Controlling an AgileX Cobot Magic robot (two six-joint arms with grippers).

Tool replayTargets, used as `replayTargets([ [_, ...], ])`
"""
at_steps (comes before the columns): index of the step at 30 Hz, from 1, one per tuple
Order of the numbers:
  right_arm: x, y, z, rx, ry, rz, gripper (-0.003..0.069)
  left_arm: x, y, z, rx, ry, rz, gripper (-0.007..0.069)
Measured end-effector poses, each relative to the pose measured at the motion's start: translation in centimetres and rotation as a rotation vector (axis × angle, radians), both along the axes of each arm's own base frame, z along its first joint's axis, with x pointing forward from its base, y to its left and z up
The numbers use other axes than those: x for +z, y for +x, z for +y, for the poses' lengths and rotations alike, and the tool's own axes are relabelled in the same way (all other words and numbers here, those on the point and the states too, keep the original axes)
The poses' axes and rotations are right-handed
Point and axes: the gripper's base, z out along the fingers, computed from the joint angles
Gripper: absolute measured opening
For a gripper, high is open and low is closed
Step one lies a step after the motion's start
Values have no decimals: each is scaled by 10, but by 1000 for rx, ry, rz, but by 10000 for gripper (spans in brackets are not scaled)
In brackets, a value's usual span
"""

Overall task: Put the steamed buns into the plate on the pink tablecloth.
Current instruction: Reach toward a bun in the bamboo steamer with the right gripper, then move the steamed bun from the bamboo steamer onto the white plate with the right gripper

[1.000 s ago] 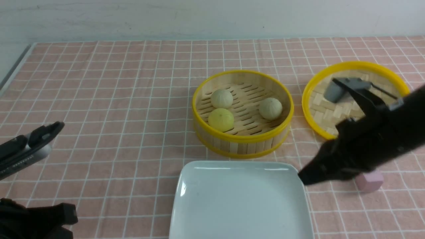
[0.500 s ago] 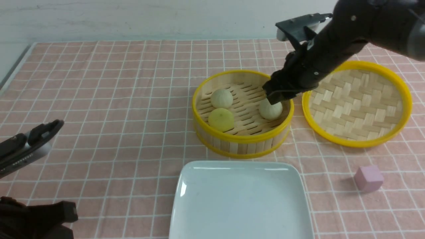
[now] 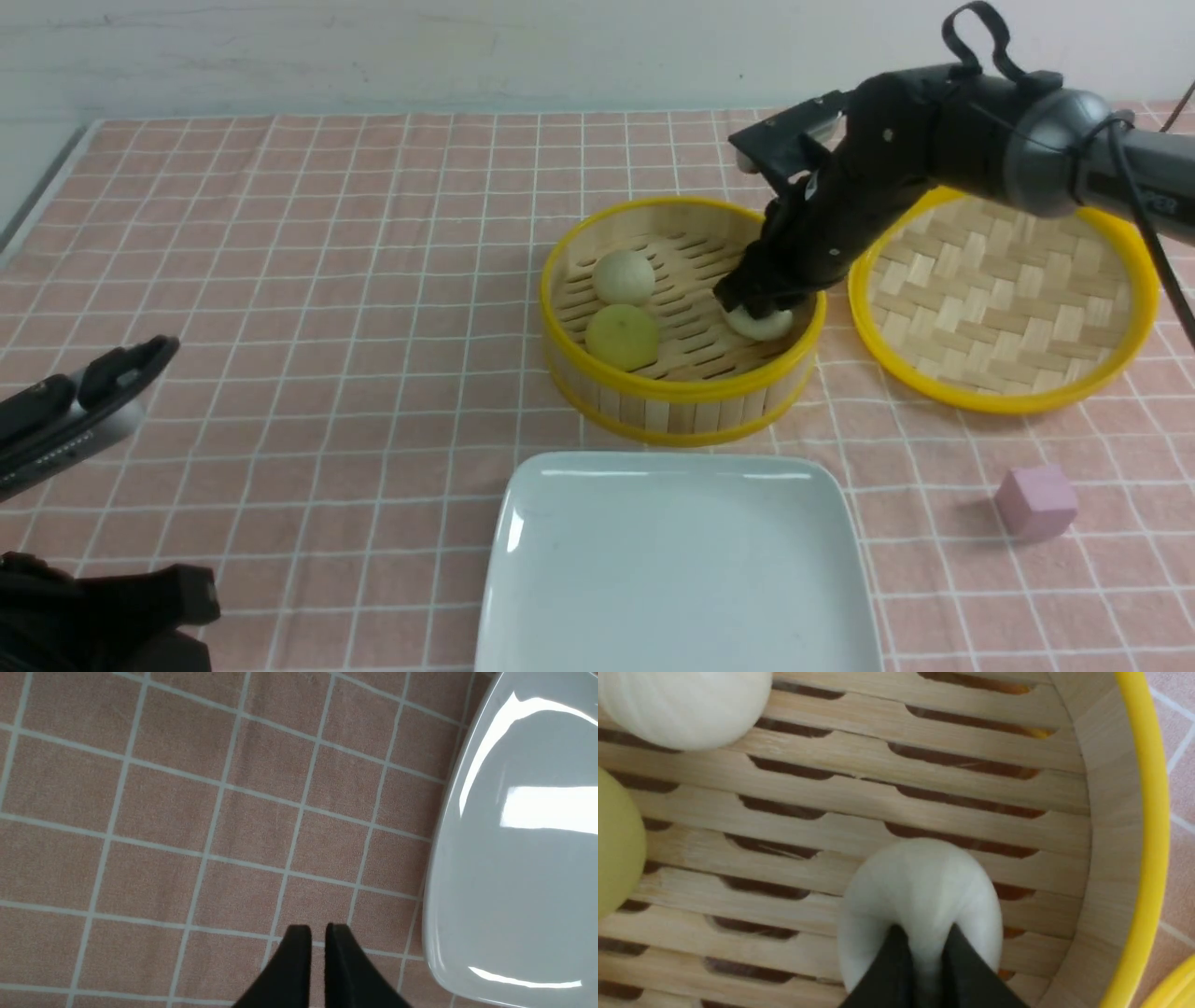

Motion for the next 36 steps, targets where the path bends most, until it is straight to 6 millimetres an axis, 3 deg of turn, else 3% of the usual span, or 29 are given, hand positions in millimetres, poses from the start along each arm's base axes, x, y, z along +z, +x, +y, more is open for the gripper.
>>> replayTargets([
  [2,6,-3,-1,2,2,10,25,0,0,0,0,0,0,79],
  [4,28,-13,-3,9,10,16,22,0,0,0,0,0,0,83],
  [6,59,-29,-8,20,15,19,22,0,0,0,0,0,0,86],
  [7,84,-41,-12,23,34,3,22,0,0,0,1,0,-2,86],
  [8,89,-43,-12,24,38,1,22,0,0,0,1,0,-3,86],
  [9,119,-62,-17,29,71,2,22,0,1,0,3,0,-7,86],
  [11,155,-94,-23,40,125,38,22,1,1,0,6,1,-16,86],
  [13,176,-125,-26,58,207,85,22,1,2,0,8,1,-22,90],
  [15,175,-143,-25,78,246,135,22,1,2,0,10,1,-28,91],
  [17,163,-159,-19,109,255,200,22,1,3,1,11,1,-31,93],
  [20,103,-182,0,139,216,283,22,2,3,1,14,1,-40,96],
  [22,69,-185,7,130,174,250,25,2,4,1,17,2,-48,95],
  [23,67,-186,7,129,171,243,26,2,4,1,17,2,-49,97],
  [26,21,-185,10,112,110,175,42,3,6,1,23,2,-65,97],
  [31,-17,-176,13,73,89,138,108,3,7,1,27,4,-79,97],
  [36,-34,-169,17,42,96,146,258,3,7,1,29,-2,-79,97],
])
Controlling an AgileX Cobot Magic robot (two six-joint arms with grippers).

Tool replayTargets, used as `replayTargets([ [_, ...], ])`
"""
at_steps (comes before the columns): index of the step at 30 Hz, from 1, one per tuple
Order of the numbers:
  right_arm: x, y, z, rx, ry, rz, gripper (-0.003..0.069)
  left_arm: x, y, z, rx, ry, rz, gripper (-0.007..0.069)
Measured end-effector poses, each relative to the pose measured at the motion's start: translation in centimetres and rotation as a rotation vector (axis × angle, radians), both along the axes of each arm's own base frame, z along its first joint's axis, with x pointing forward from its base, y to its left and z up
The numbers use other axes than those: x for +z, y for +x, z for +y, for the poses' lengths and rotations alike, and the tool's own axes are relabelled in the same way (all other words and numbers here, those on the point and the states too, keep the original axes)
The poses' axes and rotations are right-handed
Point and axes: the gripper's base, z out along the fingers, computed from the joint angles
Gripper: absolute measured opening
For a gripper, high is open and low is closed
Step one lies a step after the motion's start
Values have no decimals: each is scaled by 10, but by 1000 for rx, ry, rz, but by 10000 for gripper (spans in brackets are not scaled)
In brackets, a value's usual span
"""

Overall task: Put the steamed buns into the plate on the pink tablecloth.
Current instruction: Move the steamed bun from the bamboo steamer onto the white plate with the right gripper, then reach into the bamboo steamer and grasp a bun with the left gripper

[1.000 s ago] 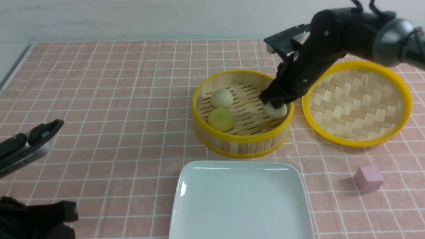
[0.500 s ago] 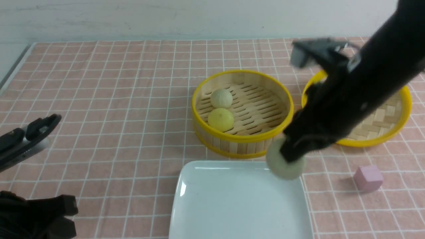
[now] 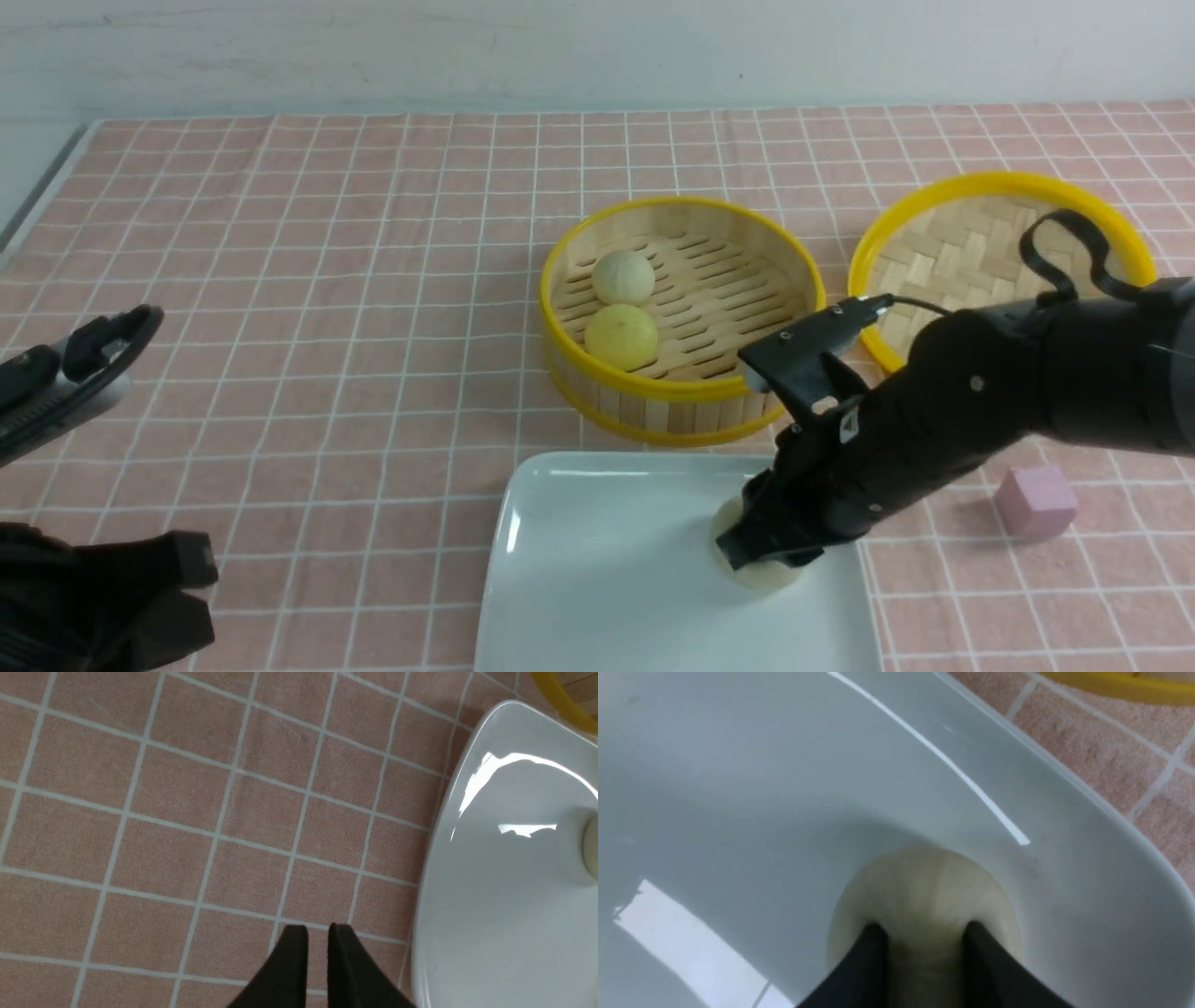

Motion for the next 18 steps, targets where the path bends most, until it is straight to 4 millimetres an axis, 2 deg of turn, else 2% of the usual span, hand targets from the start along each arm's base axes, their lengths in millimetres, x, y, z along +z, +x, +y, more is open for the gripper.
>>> replayTargets([
  [2,4,0,1,4,4,13,372,0,0,0,3,-7,-5,99],
  [4,16,-2,1,29,0,34,446,0,1,0,4,-8,-6,100],
  [6,26,-3,0,43,0,39,477,1,1,-1,5,-10,-8,100],
  [9,83,-7,-7,53,39,3,538,1,1,0,2,-8,-14,106],
  [10,87,-8,-8,53,38,10,539,1,1,0,3,-8,-15,106],
  [11,114,-14,-16,63,43,-21,536,1,2,0,-2,-2,-28,106],
  [13,144,-27,-26,87,23,-48,510,2,4,0,-1,2,-51,106],
  [15,172,-45,-42,109,-26,-78,443,5,7,1,10,5,-99,101],
  [16,184,-58,-54,119,-62,-83,374,9,9,1,5,11,-128,85],
  [17,188,-63,-58,121,-72,-89,352,10,10,1,6,10,-132,85],
  [18,198,-74,-67,121,-89,-109,293,16,12,1,-1,18,-168,61],
])
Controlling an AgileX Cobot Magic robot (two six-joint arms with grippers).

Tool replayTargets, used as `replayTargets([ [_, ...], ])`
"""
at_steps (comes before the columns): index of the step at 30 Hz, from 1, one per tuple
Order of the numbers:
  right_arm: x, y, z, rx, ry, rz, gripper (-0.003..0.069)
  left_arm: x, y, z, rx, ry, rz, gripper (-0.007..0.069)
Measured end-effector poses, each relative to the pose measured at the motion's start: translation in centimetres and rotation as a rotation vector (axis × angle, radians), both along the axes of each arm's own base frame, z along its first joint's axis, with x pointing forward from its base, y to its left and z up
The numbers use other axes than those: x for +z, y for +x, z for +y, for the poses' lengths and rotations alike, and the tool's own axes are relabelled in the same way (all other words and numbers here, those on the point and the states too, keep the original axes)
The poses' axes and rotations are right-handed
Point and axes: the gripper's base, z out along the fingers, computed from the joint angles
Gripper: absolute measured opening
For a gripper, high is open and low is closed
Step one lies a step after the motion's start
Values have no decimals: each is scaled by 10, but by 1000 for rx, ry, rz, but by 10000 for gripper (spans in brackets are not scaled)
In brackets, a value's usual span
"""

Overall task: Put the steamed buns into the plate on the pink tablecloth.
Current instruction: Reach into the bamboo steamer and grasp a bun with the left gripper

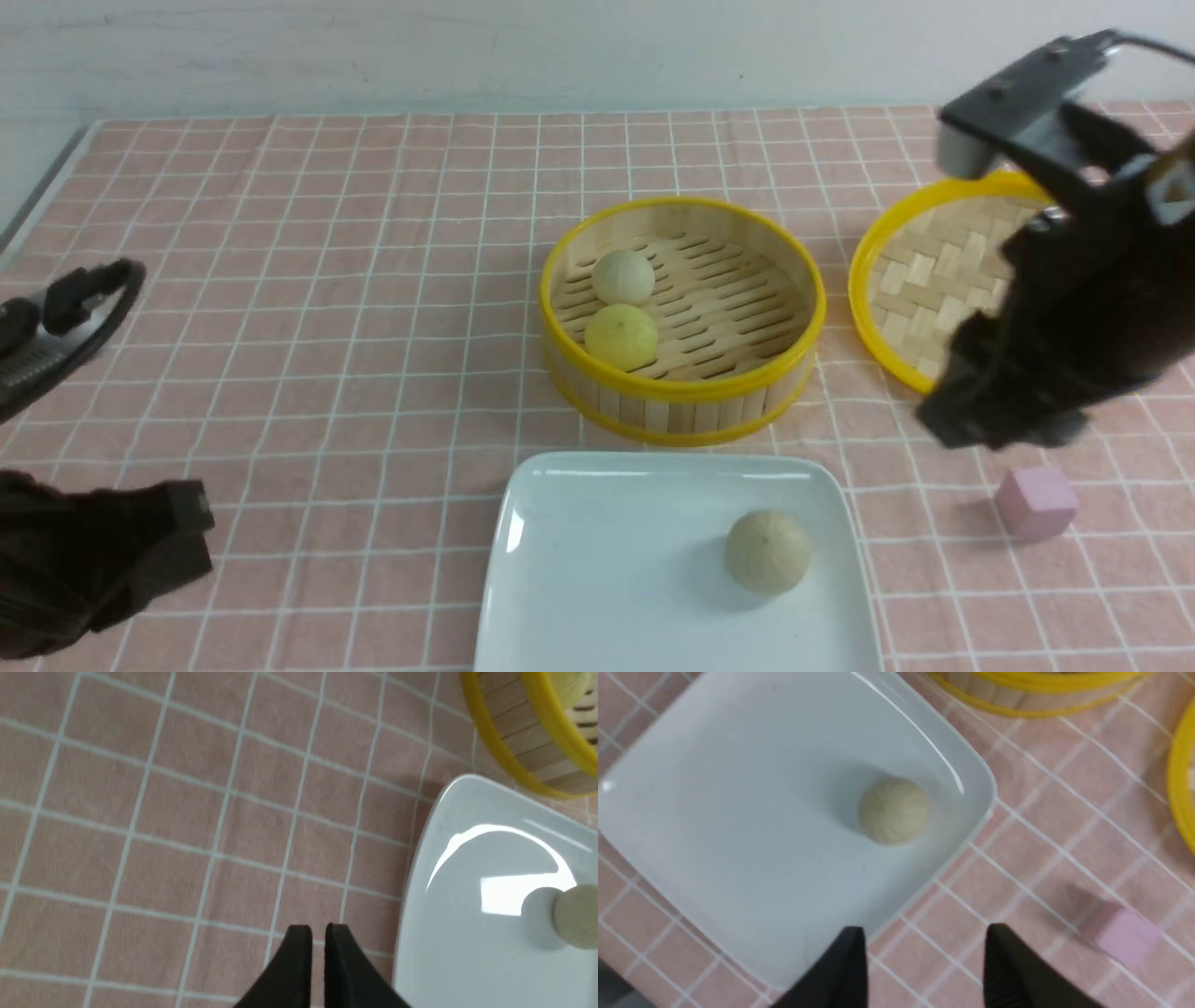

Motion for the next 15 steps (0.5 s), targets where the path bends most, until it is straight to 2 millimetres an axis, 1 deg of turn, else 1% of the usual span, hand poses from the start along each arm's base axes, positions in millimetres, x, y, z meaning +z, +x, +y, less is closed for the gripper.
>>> replayTargets([
  [1,7,-8,-7,-4,-2,-26,243,3,2,0,-4,3,-16,42],
  [2,17,-22,-17,-13,2,-67,179,10,5,0,-11,5,-42,22],
  [3,22,-29,-22,-18,8,-87,141,14,7,-1,-14,4,-56,17],
  [4,29,-43,-31,-30,27,-119,58,24,14,-2,-23,-6,-83,4],
  [5,34,-58,-40,-38,47,-149,15,35,20,-4,-31,-26,-109,1],
  [6,36,-70,-48,-45,65,-168,-6,42,26,-6,-41,-53,-123,1],
  [8,35,-94,-62,-52,91,-203,-16,51,37,-13,-67,-131,-145,1],
  [9,33,-103,-68,-52,99,-216,-16,52,43,-18,-97,-152,-153,1],
  [10,28,-115,-75,-52,107,-231,-16,55,49,-26,-139,-195,-168,1],
  [12,18,-131,-85,-52,114,-242,-16,55,59,-40,-208,-235,-174,1],
  [13,12,-140,-90,-52,121,-254,-16,54,66,-52,-257,-253,-170,1],
  [15,-6,-150,-96,-53,123,-255,-16,47,77,-75,-348,-261,-145,1],
])
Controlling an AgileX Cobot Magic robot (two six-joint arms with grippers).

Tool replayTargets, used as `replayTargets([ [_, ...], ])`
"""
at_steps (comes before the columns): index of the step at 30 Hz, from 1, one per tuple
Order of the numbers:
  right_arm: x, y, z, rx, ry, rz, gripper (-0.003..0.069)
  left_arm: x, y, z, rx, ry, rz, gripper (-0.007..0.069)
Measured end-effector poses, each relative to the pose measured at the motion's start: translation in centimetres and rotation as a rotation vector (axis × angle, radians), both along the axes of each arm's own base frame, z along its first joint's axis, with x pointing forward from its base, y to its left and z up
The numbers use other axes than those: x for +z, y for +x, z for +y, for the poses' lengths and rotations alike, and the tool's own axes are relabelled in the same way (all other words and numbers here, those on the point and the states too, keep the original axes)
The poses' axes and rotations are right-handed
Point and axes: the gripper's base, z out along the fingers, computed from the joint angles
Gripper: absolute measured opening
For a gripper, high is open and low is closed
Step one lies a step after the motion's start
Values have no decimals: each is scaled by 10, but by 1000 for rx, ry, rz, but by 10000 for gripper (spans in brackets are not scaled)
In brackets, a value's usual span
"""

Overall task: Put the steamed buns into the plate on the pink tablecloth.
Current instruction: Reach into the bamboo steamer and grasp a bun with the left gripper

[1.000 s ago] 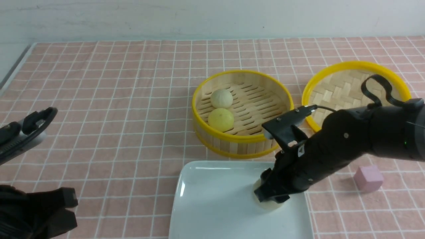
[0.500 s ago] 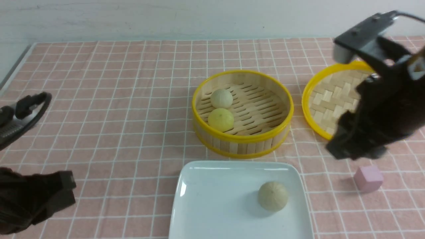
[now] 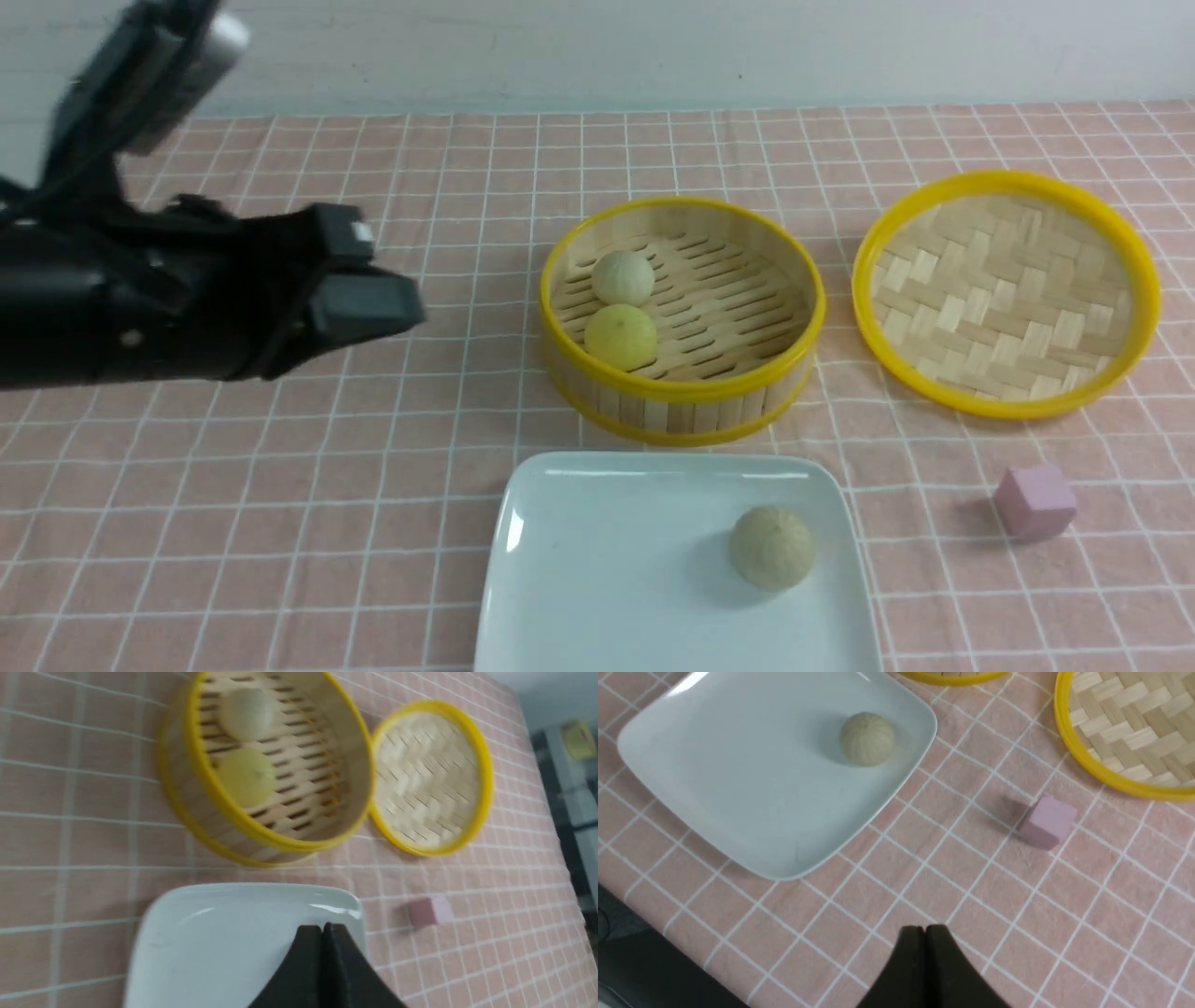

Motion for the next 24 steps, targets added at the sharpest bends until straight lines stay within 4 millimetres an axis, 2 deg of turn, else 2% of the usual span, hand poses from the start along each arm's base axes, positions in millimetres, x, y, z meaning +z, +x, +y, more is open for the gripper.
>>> replayTargets([
  [1,-8,-4,-3,-2,10,-19,-16,-4,11,-20,-63,12,8,1],
  [2,-12,-4,-3,-3,8,-18,-15,-7,12,-22,-73,15,18,1],
  [6,-48,-2,-4,-22,10,-53,-15,-25,50,-81,-150,70,85,1],
  [9,-63,2,-2,-31,10,-41,-12,-33,64,-102,-153,105,109,4],
  [11,-75,6,-1,-37,-3,-39,-9,-44,79,-127,-157,169,148,28],
  [15,-82,7,-2,-42,-23,-39,-8,-41,96,-136,-97,236,187,81],
  [16,-82,8,-2,-44,-29,-45,-6,-39,108,-135,-37,303,198,127],
  [17,-82,8,-2,-44,-29,-46,-6,-40,109,-136,-22,305,210,139],
  [21,-80,10,-1,-45,-15,-75,-2,-41,134,-136,66,432,227,285],
  [24,-79,10,-1,-45,-9,-85,0,-45,144,-141,60,464,225,340],
])
